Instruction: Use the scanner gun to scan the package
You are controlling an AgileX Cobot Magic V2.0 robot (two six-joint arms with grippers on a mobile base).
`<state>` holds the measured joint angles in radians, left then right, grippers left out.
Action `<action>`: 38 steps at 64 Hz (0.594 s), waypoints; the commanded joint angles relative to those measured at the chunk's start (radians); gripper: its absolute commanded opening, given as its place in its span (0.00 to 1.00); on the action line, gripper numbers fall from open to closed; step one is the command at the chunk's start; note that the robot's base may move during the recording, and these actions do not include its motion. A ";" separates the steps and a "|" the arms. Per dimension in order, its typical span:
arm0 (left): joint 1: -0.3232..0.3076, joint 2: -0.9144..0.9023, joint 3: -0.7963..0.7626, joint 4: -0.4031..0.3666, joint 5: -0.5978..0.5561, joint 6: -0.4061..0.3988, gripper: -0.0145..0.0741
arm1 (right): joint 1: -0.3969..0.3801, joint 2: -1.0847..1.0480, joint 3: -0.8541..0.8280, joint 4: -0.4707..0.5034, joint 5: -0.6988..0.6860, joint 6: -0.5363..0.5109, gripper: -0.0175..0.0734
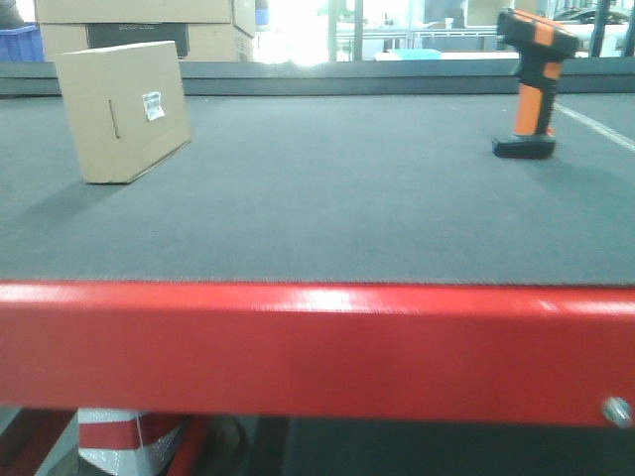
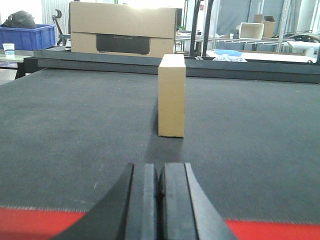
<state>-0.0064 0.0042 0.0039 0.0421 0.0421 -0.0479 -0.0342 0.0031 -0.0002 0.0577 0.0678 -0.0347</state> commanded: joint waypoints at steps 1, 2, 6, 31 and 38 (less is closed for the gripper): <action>0.002 -0.004 -0.004 -0.007 -0.015 0.003 0.04 | -0.001 -0.003 0.000 0.002 -0.017 -0.003 0.01; 0.002 -0.004 -0.004 -0.007 -0.015 0.003 0.04 | -0.001 -0.003 0.000 0.002 -0.017 -0.003 0.01; 0.002 -0.004 -0.004 -0.007 -0.015 0.003 0.04 | -0.001 -0.003 0.000 0.002 -0.017 -0.003 0.01; 0.002 -0.004 -0.004 -0.007 -0.015 0.003 0.04 | -0.001 -0.003 0.000 0.002 -0.017 -0.003 0.01; 0.002 -0.004 -0.004 -0.007 -0.015 0.003 0.04 | -0.001 -0.003 0.000 0.002 -0.017 -0.003 0.01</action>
<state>-0.0064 0.0042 0.0039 0.0421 0.0421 -0.0479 -0.0342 0.0031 -0.0002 0.0577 0.0678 -0.0347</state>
